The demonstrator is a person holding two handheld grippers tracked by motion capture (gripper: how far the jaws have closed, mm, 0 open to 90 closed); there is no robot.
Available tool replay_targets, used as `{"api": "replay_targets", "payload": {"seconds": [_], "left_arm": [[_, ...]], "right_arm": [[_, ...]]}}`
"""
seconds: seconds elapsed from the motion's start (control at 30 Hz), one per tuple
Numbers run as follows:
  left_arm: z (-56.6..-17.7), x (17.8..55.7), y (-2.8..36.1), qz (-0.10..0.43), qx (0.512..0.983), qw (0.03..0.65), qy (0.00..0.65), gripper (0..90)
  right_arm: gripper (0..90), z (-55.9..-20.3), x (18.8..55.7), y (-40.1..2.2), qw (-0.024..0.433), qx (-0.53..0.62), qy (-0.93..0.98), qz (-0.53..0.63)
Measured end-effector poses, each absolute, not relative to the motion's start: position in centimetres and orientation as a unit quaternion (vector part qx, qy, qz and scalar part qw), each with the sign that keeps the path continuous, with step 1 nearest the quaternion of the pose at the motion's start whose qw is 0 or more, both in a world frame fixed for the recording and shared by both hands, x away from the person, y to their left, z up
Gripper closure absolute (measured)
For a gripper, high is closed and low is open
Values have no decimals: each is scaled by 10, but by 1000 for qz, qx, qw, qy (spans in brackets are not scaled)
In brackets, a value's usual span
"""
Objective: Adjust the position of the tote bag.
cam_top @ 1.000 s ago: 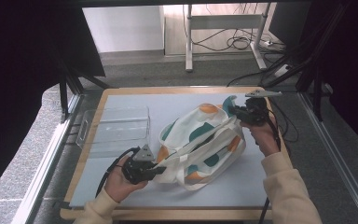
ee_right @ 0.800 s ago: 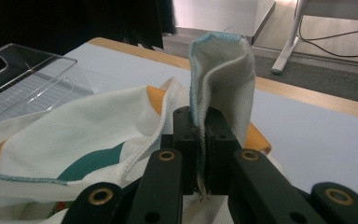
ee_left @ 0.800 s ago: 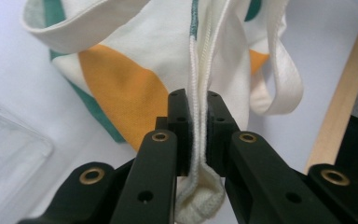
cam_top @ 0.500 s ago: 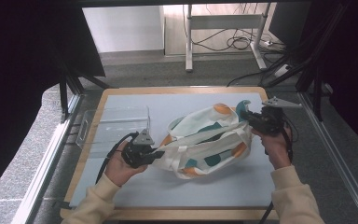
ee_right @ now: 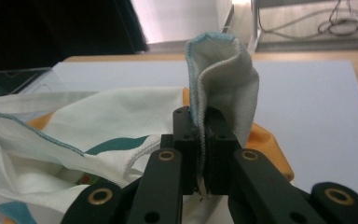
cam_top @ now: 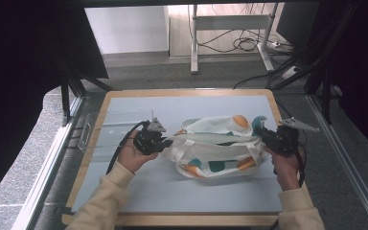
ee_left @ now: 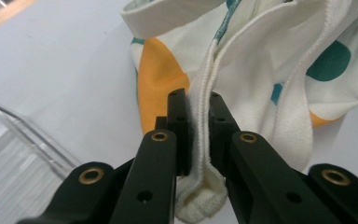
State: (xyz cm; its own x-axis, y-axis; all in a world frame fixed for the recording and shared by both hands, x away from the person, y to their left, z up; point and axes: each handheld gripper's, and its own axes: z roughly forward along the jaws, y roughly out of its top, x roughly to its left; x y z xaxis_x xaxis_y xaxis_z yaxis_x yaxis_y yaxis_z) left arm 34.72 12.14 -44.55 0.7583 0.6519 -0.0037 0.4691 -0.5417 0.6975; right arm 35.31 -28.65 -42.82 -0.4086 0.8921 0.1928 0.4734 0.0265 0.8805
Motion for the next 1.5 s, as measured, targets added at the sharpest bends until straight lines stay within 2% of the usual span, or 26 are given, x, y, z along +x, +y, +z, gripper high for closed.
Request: {"api": "replay_targets", "payload": {"seconds": [0.1,0.27,0.37,0.53,0.73,0.97,1.2,1.5], "left_arm": [[-451,347,119,127,869,353,323,824],[-460,347,118,121,869,349,330,805],[-461,343,119,121,866,351,335,754],[-455,335,126,123,859,362,342,553],[-441,320,135,128,846,388,343,357],[-428,309,145,136,835,410,341,314],[-425,309,151,124,832,420,342,296],[-427,314,150,110,831,423,344,296]], "right_arm": [[841,-439,355,-291,202,513,681,481],[821,-445,354,-290,209,520,683,468],[690,-445,354,-290,222,516,687,460],[440,-442,351,-288,246,508,700,437],[319,-430,343,-299,253,517,685,447],[283,-413,336,-299,255,491,695,458],[285,-400,332,-277,227,426,733,480],[286,-403,323,-251,189,376,772,476]]}}
